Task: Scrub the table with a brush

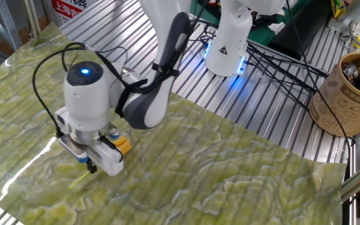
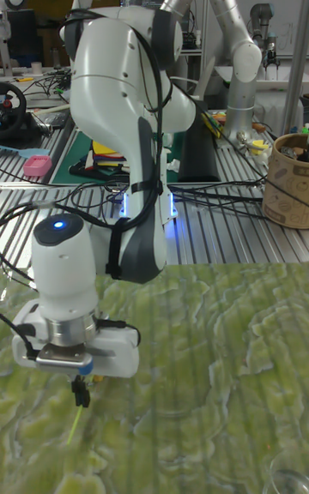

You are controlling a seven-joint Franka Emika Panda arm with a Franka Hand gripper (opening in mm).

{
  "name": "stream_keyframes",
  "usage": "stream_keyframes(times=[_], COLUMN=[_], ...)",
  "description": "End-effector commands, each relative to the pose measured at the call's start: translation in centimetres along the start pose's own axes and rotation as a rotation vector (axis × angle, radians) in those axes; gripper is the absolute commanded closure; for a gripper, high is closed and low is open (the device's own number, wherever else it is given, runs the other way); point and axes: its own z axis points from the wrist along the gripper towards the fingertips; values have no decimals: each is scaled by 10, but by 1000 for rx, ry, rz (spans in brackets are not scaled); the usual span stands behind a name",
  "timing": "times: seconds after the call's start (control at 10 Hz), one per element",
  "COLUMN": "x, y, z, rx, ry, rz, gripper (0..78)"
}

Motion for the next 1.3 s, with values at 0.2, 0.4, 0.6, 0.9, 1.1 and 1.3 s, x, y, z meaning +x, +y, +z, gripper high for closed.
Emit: stream_keyframes(times=[0.2, 0.4, 0.6, 0.9, 1.1, 1.3], x=[10, 18, 21, 26, 25, 17], y=[29, 50, 61, 87, 102, 111], z=[2, 2, 5, 5, 4, 2], rx=[-2, -8, -24, -49, -73, -101], ry=[-7, -10, -6, -8, 0, 18], rz=[64, 109, 141, 211, 249, 268], gripper=[764, 764, 764, 764, 764, 764])
